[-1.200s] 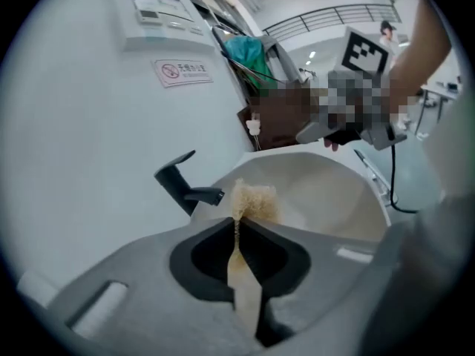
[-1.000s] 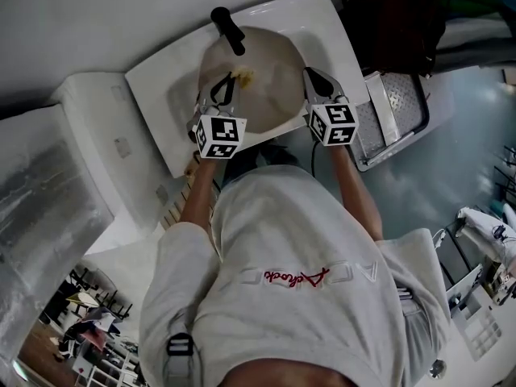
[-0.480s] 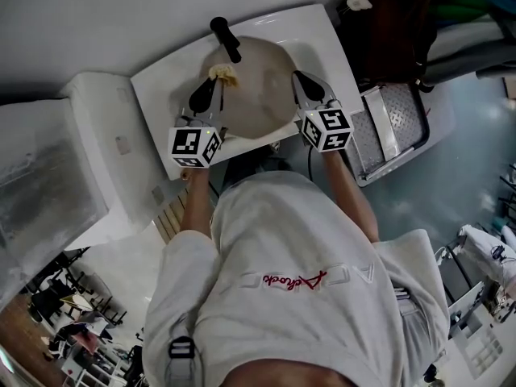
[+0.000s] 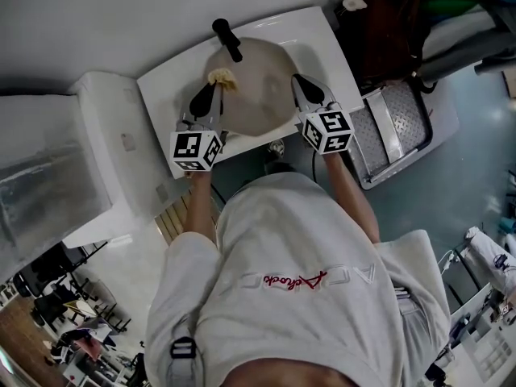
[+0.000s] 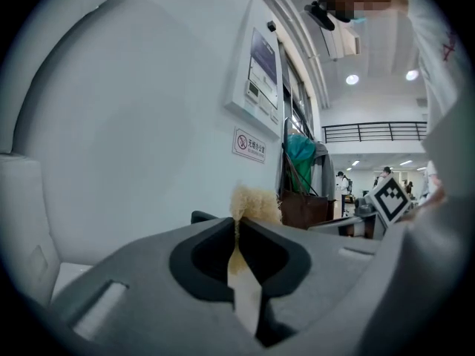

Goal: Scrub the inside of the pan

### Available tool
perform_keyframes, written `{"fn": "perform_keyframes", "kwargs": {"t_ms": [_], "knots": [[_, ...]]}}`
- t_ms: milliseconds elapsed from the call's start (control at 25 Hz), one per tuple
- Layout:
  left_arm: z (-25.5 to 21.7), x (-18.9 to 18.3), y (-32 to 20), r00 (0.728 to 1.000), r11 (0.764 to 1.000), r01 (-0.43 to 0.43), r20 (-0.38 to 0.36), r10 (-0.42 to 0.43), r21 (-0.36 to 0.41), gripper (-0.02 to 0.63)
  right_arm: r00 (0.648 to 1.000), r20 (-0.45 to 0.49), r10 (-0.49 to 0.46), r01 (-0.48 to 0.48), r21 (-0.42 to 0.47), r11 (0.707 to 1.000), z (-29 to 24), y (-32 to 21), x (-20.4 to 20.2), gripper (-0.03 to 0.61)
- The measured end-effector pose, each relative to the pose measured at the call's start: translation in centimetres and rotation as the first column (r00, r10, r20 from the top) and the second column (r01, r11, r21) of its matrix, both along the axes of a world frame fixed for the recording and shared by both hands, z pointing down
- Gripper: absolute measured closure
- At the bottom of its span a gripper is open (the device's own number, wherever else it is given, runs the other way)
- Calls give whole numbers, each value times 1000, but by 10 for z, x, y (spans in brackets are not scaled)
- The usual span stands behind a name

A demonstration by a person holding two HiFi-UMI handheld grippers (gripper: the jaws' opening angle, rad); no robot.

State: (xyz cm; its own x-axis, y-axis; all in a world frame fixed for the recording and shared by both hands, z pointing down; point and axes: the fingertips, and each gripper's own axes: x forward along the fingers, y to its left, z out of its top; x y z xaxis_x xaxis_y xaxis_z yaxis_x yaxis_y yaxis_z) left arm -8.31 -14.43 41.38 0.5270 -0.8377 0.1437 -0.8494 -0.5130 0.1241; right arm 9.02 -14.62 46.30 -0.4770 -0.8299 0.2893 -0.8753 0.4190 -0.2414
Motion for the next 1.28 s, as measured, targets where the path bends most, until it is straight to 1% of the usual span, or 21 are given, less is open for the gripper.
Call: {"fn": "perform_keyframes", "kwargs": {"t_ms": [200,320,560,680,880,1080,1280], "knots": [[-8,-5,23,1000,1000,-16,5,16,24,595,1000,-10,6,-6,27,1000,-9,24,-7,572],[-14,-13,43,1000,999,-12,-20,13,30,595,1000,-15,9,-8,47,999,-17,45,-15,572],[-18,-29,91,1000,999,10,-12,-9,43,595,999,-39,0,4,83,997,-28,93,-30,572],[-19,-32,119,1000,999,10,3,-10,51,595,999,-43,-13,17,101,995,-34,121,-33,572],[-19,-34,164,1000,998,16,1,-16,54,597,999,-45,-22,27,117,993,-40,163,-34,572],[-18,-38,193,1000,997,29,-7,-29,66,595,998,-59,-29,37,132,991,-43,190,-39,574],[-20,-37,214,1000,996,23,18,-25,84,595,998,-55,-33,41,144,989,-47,208,-42,572]]}}
